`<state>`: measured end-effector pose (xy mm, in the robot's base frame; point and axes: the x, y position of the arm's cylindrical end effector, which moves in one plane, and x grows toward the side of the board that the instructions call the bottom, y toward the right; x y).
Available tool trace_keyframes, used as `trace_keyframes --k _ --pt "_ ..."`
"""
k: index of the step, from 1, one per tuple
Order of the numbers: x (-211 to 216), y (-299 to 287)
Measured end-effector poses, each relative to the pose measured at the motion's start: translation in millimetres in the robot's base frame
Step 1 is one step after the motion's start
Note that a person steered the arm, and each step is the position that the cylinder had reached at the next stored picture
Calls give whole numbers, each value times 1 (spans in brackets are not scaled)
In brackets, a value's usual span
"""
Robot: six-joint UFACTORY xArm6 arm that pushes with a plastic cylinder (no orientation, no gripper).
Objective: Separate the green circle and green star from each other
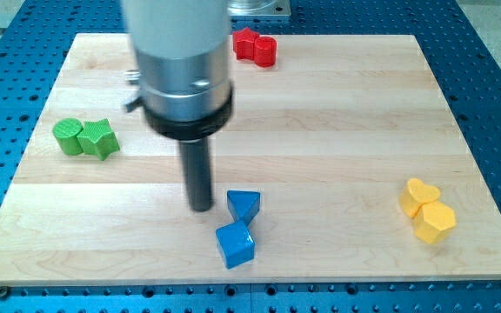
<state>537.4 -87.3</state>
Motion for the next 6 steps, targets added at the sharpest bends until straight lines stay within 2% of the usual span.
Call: trace_keyframes --k 2,3,4,5,6 --pt "21 -207" --pt "-31 -214" --pt "-114 -212" --pt "-141 -175" --pt "-118 -73"
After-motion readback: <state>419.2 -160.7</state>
